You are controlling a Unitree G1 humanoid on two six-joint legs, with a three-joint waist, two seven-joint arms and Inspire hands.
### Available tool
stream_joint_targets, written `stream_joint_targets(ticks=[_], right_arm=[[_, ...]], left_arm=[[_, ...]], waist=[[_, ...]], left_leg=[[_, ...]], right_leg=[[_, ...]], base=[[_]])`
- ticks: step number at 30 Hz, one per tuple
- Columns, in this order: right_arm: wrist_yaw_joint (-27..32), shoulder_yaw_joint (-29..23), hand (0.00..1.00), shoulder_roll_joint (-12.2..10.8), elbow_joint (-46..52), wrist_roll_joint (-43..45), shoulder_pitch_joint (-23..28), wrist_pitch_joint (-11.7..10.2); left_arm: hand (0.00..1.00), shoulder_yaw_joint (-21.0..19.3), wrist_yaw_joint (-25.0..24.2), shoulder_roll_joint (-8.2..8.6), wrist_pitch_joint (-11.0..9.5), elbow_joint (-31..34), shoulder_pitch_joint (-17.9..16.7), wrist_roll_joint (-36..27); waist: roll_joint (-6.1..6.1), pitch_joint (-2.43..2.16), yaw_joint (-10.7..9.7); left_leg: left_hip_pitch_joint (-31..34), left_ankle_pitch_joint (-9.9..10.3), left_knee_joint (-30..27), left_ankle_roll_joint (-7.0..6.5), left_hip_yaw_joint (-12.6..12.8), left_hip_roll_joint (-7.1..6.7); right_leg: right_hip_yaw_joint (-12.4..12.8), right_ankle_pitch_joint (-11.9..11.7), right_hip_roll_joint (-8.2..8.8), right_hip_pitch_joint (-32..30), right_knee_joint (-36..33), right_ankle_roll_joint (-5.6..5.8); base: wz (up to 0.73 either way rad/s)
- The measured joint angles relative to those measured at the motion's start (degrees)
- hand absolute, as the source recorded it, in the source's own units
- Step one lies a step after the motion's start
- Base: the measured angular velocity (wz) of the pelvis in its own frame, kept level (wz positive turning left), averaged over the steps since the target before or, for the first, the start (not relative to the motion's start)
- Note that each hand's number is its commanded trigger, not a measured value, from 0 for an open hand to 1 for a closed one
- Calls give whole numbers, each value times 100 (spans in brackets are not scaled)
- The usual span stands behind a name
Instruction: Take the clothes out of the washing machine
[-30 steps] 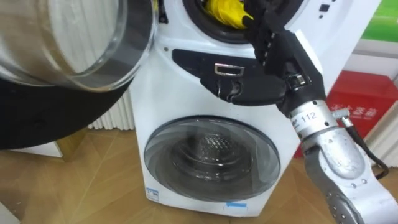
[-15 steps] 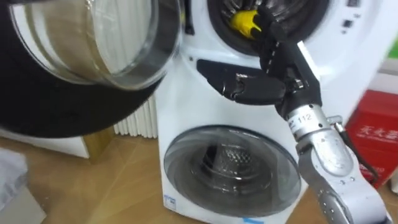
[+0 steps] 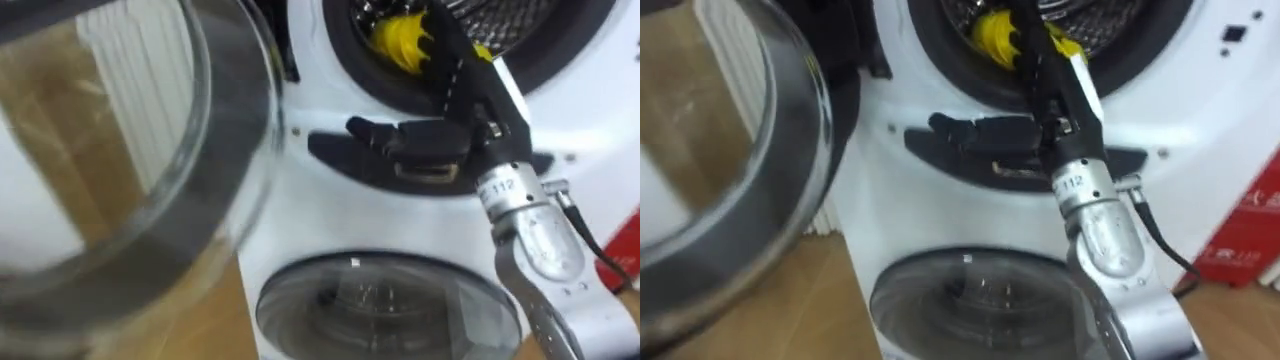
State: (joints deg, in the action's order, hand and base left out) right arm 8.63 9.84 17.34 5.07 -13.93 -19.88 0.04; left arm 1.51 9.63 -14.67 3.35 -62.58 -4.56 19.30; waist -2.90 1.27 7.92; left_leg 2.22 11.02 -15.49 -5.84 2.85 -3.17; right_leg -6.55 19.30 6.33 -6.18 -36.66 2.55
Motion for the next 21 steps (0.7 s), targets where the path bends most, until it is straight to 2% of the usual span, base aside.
stream_joint_targets(ticks=[1,2,3,4,5,6,7,8,13,16,21], right_arm=[[-7,16,0,-1,86,102,78,-22],[-6,57,0,-9,103,174,104,-34],[-2,74,0,-6,94,195,105,-33],[16,76,0,-1,66,221,161,-32],[31,72,0,22,59,218,188,-31],[47,68,0,33,59,163,209,-28],[22,58,0,29,85,54,161,-29],[-26,58,0,28,169,-8,151,-29],[-131,27,0,30,280,-30,133,-15],[-134,27,0,29,308,-45,129,-15],[-131,3,0,31,511,-628,126,-16]], left_arm=[[0,125,15,-15,1,-13,1,2],[0,165,21,19,12,-57,-4,13],[0,167,22,48,23,-69,-12,32],[0,167,24,77,38,-82,-32,55],[0,167,35,97,41,-97,-42,56],[0,152,77,119,43,-111,-105,56],[0,69,121,130,45,-149,-145,60],[0,2,147,134,112,-165,-207,66],[0,-30,165,211,321,-162,-476,153],[0,-29,146,293,354,-162,-514,152],[0,-28,147,291,266,-145,-503,150]], waist=[[1,-7,-69],[-7,-11,-105],[1,-7,-119],[7,-48,-164],[38,-77,-167],[101,-156,-131],[158,-178,-30],[198,-155,-4],[198,-152,1],[179,-146,21],[126,-132,-27]], left_leg=[[-73,0,19,3,-46,50],[-185,6,25,13,5,54],[-238,26,38,46,24,53],[-422,50,149,84,51,28],[-522,79,237,128,80,44],[-704,84,456,139,140,118],[-785,91,625,164,169,194],[-793,103,642,187,167,252],[-823,161,682,298,168,352],[-823,172,683,321,172,372],[-826,183,682,343,172,394]], right_leg=[[4,-88,-199,-167,663,-110],[72,-419,-299,-219,1424,-208],[126,-708,-348,-240,1708,-213],[209,-1284,-383,-182,1920,-242],[249,-1425,-422,-147,1932,-296],[279,-1449,-516,-58,2006,-319],[315,-1497,-606,-5,2137,-378],[295,-1554,-668,63,2259,-403],[183,-1547,-775,111,2328,-489],[188,-1559,-841,142,2408,-517],[186,-1545,-859,146,2435,-538]], base=[[16],[16],[28],[35],[34],[-5],[-18],[-20],[-2],[-4],[0]])
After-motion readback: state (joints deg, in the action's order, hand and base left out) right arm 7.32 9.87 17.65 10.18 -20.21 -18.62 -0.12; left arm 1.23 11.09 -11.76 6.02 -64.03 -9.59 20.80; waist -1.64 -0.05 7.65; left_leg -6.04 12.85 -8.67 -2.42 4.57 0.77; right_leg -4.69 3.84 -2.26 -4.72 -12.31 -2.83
